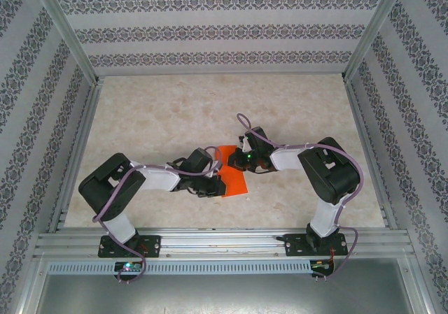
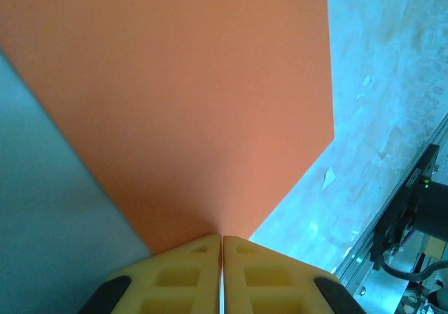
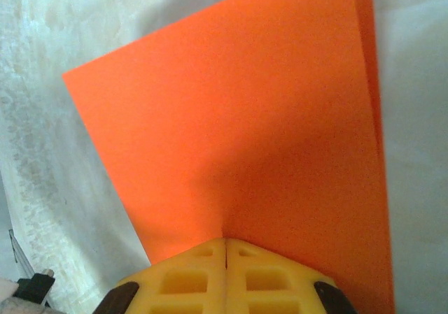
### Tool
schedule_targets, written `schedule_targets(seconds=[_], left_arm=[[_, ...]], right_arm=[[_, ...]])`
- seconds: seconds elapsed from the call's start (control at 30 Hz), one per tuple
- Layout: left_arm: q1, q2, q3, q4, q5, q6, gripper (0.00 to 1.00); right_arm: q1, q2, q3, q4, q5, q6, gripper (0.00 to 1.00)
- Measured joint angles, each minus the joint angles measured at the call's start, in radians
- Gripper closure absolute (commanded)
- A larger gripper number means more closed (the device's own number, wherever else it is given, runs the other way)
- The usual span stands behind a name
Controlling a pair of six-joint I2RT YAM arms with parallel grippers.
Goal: Fold a paper plane with a square sheet of paper (fold left side to right side)
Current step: First fold the square sheet of paper in half at the center of the table.
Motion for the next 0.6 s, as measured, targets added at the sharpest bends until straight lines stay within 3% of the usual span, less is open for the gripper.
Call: schedule_targets(seconds=[0.33, 0.6], left_arm=[[-0.015, -0.041, -0.031, -0.035, 0.0, 0.0, 0.89], [0.024, -0.182, -0.011, -0.161, 0.008, 0.018, 0.88]], right_arm=[[0.0, 0.0, 0.0, 0.0, 0.0, 0.0, 1.0], [0.0, -0.003, -0.007, 0.011, 0.0, 0.001, 1.0]])
